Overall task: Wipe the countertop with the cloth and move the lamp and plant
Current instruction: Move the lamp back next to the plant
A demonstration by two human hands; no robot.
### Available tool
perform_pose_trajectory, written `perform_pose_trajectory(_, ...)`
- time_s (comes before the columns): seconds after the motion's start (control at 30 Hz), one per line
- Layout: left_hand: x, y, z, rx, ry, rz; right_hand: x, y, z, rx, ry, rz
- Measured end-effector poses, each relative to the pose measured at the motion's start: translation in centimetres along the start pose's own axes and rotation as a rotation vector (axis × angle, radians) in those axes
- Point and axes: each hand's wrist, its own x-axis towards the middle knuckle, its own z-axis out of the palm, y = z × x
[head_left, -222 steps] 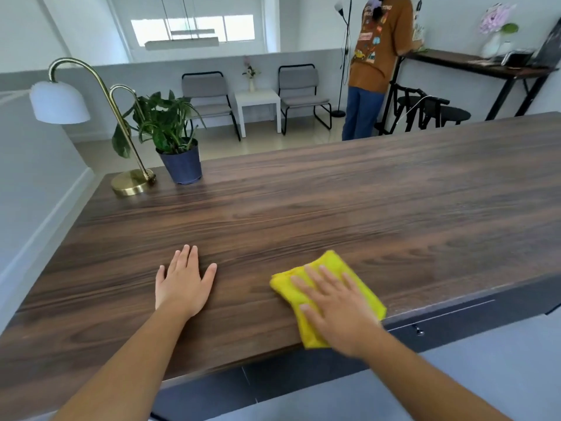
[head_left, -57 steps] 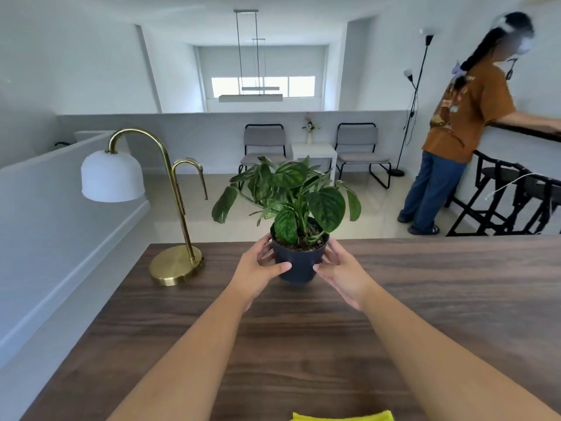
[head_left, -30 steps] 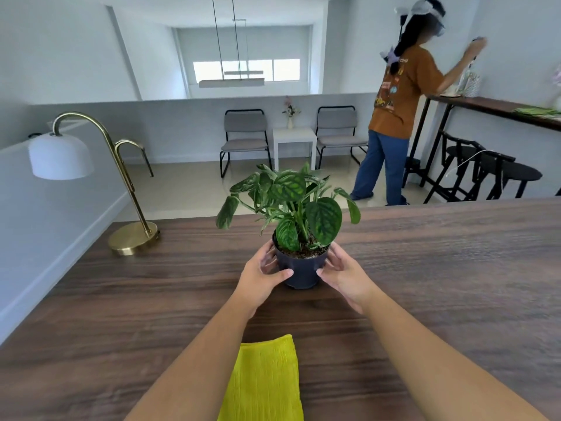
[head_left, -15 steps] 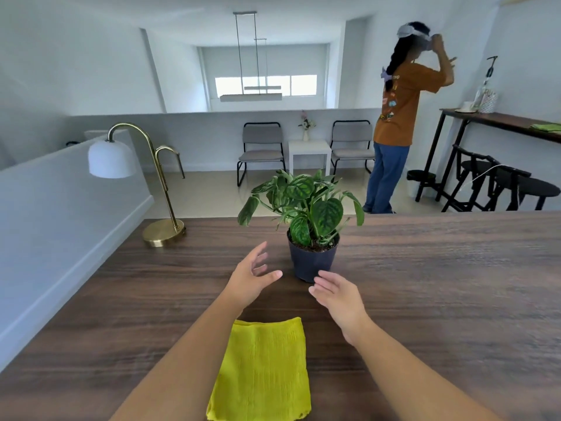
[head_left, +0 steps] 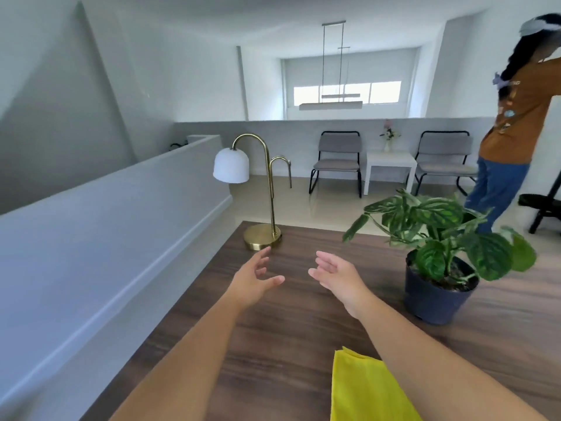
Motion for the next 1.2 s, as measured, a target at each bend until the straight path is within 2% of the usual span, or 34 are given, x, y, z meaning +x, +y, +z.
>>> perform_pose_trajectory(0.27,9.6,-2.2,-6.8,0.038,0.021,0.015,10.3,-3.1,5.0,-0.111,0.004,0.014)
perform_pose_trajectory(0.4,15.5,-3.2,-7.7,0.121,-0.010,0.011,15.5,-4.1,6.7,-0.146,0.038,-0.015)
perform_pose_trajectory(0.6,21.4,-5.9,-6.6,0.300,-0.087,-0.086,21.2,-4.1,9.1,-0.127,0.118,-0.076)
perform_pose_trajectory(0.77,23.4,-6.8,-5.6,0.445,-0.148,-0.078,23.3,-3.4,10.4,-0.098,0.266,-0.130)
perform_pose_trajectory(1.0,23.4,-6.4,-4.4,0.667,-0.112,-0.065,23.7,-3.3,11.6,-0.163,0.397,-0.196)
perform_pose_trajectory(1.2,21.5,-5.3,-3.3,0.686,-0.112,-0.042,21.5,-3.3,10.6,-0.145,0.449,-0.231)
